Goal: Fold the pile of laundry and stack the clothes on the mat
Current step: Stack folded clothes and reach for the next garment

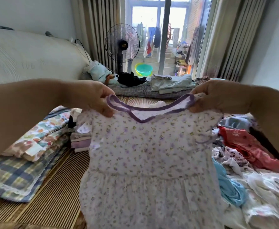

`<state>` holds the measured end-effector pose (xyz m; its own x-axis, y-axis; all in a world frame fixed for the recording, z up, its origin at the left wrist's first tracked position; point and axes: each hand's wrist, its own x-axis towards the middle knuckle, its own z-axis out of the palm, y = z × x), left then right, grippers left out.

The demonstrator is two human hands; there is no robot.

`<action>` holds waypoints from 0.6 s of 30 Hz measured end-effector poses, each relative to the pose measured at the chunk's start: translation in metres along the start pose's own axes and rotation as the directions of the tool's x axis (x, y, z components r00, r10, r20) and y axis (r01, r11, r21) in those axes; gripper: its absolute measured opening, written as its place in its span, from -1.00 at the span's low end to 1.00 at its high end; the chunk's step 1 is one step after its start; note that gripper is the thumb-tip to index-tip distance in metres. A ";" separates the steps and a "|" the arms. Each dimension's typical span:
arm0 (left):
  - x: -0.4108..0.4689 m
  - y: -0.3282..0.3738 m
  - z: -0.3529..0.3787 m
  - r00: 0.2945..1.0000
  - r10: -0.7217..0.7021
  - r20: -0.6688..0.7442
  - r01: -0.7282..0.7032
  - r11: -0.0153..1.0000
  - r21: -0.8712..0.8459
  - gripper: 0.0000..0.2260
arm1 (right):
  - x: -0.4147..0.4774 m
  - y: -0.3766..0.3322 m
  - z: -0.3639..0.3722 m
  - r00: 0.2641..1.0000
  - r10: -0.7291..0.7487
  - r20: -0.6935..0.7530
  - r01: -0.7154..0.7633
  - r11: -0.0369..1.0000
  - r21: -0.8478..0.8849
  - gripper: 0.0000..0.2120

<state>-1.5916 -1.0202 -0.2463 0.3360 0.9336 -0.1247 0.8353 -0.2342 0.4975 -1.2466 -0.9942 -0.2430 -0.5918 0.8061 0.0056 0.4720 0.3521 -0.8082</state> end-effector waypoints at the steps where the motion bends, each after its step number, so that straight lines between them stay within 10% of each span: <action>1: 0.004 -0.002 0.001 0.998 -0.023 -0.054 0.027 0.998 0.059 -0.78 | 0.005 0.001 0.003 0.997 0.035 -0.064 -0.040 0.996 -0.082 -0.91; 4: 0.016 -0.008 0.007 0.988 -0.091 -0.126 0.093 0.996 0.008 -0.85 | 0.022 0.007 0.013 0.968 0.148 -0.204 -0.177 0.975 -0.135 -0.88; 10: 0.041 0.000 0.033 0.935 -0.351 0.049 0.303 0.721 -0.623 -0.88 | 0.052 0.007 0.062 0.904 0.366 -0.221 -0.211 0.831 0.515 -0.91; 18: 0.046 0.062 0.032 0.990 -0.091 0.104 0.137 0.564 -0.814 -0.70 | 0.062 -0.030 0.094 0.951 0.138 -0.275 0.009 0.881 0.473 -0.54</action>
<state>-1.5103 -1.0004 -0.2486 0.3021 0.9178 -0.2578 0.1627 0.2168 0.9626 -1.3585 -0.9998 -0.2740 -0.3183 0.9463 0.0561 0.1014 0.0928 -0.9905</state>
